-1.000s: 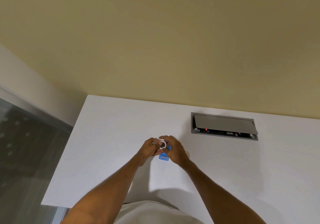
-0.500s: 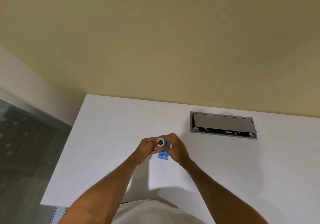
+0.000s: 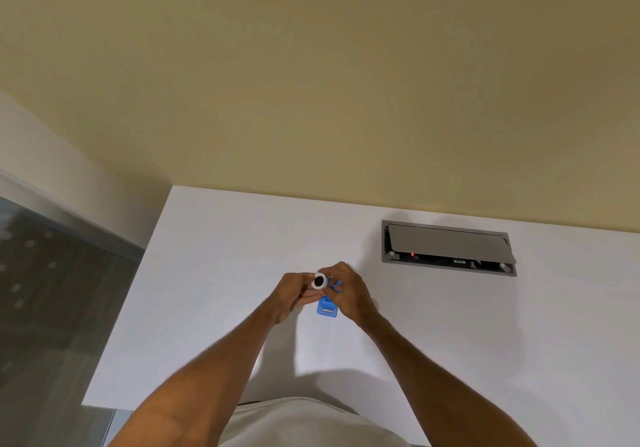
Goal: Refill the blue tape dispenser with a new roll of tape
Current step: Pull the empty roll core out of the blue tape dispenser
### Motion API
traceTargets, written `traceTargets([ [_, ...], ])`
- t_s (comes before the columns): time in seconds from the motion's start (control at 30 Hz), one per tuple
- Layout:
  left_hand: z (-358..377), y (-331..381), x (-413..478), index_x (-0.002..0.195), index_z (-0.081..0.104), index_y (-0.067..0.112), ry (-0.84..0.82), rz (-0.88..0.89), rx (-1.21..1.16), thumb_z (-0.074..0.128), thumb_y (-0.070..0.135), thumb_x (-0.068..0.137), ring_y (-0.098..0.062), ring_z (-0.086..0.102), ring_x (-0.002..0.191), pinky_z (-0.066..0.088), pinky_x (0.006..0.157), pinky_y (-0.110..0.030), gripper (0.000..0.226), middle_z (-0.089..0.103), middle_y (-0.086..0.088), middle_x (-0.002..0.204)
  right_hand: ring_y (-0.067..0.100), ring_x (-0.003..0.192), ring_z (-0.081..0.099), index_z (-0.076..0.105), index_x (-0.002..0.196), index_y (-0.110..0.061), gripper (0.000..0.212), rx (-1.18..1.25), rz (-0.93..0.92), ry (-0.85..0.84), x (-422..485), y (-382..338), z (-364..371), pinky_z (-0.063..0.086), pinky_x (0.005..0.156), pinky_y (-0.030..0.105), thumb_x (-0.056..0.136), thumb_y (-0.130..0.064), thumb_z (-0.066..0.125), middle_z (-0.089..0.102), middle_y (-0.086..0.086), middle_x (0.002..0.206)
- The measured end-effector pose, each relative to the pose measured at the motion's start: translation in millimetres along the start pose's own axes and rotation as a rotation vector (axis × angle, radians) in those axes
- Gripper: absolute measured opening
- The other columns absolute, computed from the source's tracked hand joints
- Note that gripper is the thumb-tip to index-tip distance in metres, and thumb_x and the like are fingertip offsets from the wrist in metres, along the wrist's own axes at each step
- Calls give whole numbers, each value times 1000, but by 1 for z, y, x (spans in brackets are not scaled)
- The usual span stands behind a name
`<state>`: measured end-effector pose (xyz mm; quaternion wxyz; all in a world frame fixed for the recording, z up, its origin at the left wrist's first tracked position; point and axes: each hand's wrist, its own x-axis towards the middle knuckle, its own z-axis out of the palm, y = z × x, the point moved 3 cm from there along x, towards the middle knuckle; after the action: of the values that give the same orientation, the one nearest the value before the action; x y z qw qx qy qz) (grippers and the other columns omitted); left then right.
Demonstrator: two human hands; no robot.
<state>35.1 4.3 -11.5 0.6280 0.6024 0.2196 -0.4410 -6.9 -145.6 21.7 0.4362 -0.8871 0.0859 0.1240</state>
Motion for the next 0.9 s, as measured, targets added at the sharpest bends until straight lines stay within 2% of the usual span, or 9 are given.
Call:
traceTargets([
  [0.13, 8, 1, -3, 134, 67, -4, -93, -3, 46, 47, 0, 96, -37, 66, 134, 47, 123, -48, 43, 72, -23, 134, 29, 108, 70, 71, 124, -2, 31, 31, -7, 11, 0, -1, 3, 58, 99, 44, 94, -7, 74, 73, 13, 119],
  [0.3, 10, -2, -1, 135, 64, -4, -71, 87, 58, 53, -7, 97, -40, 65, 134, 47, 123, -49, 40, 72, -24, 133, 32, 109, 70, 70, 127, 0, 33, 58, 7, 19, 4, -3, 3, 58, 101, 46, 94, -6, 74, 73, 17, 120],
  [0.4, 8, -2, -2, 135, 66, -2, -109, 75, 38, 64, 7, 101, -34, 69, 131, 47, 123, -46, 35, 75, -20, 132, 32, 114, 68, 69, 130, 0, 37, 22, 5, -22, 7, 0, 3, 56, 104, 43, 93, 7, 66, 72, 17, 122],
  [0.47, 8, -2, -1, 137, 66, -1, -111, 62, 28, 64, 15, 104, -32, 69, 131, 47, 123, -46, 36, 74, -19, 133, 32, 115, 68, 69, 130, 0, 39, 16, 12, -31, 9, 3, 3, 56, 106, 41, 93, 10, 64, 72, 18, 123],
  [0.63, 12, 0, -2, 138, 66, 4, -116, 18, -19, 47, 20, 108, -32, 71, 128, 48, 122, -45, 39, 75, -16, 132, 30, 116, 68, 67, 134, -4, 44, 48, 41, -10, 10, 4, 6, 56, 108, 39, 93, 12, 63, 71, 16, 126],
  [0.73, 10, 1, -2, 136, 66, 6, -105, -6, -62, 45, 23, 108, -34, 70, 129, 47, 123, -45, 40, 74, -18, 134, 29, 116, 69, 63, 138, -7, 47, 90, 62, 8, 11, 5, 5, 56, 109, 39, 94, 9, 65, 71, 15, 128],
  [0.8, 8, 0, 0, 132, 69, 8, -92, -30, -84, 45, 25, 108, -35, 69, 130, 47, 123, -44, 38, 74, -21, 132, 28, 113, 71, 63, 137, -8, 44, 93, 66, 5, 13, 5, 5, 58, 107, 39, 95, 6, 67, 72, 14, 124],
  [0.9, 5, -2, 5, 140, 63, 1, -64, -65, -121, 44, 27, 109, -38, 65, 135, 45, 124, -44, 45, 70, -26, 137, 27, 105, 73, 65, 125, -7, 32, 83, 83, 4, 16, 7, 6, 61, 101, 41, 95, 2, 68, 74, 12, 116],
])
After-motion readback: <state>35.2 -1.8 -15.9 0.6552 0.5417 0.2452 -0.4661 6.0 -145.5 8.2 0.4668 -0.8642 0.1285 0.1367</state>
